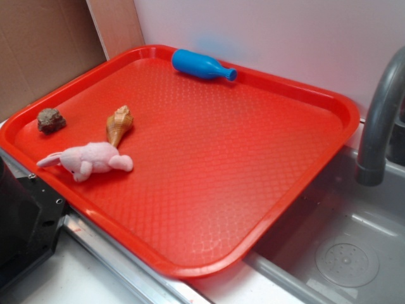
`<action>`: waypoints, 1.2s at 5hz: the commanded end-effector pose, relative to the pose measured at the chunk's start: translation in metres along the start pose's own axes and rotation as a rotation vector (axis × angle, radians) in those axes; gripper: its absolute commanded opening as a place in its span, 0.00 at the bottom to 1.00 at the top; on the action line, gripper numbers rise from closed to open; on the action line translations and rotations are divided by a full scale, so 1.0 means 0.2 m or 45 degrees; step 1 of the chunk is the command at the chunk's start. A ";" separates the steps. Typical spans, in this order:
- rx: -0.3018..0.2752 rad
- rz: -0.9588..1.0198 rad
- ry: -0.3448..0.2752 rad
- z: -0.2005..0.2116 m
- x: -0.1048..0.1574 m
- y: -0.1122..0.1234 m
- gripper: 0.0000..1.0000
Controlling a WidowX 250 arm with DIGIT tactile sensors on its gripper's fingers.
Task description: Grab the rock.
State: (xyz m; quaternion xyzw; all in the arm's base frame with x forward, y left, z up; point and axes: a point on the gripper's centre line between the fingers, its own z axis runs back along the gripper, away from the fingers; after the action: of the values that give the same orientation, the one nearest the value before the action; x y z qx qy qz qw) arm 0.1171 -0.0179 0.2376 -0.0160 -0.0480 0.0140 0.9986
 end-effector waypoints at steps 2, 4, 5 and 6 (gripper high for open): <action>0.034 0.158 0.134 -0.25 0.04 0.24 1.00; 0.099 0.483 0.015 -0.48 0.03 0.54 1.00; 0.154 0.676 -0.129 -0.57 0.00 0.63 1.00; 0.165 0.784 -0.074 -0.71 0.02 0.75 1.00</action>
State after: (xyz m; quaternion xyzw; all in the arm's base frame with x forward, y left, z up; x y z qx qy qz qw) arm 0.1350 0.1227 0.0822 0.0249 -0.0502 0.3117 0.9485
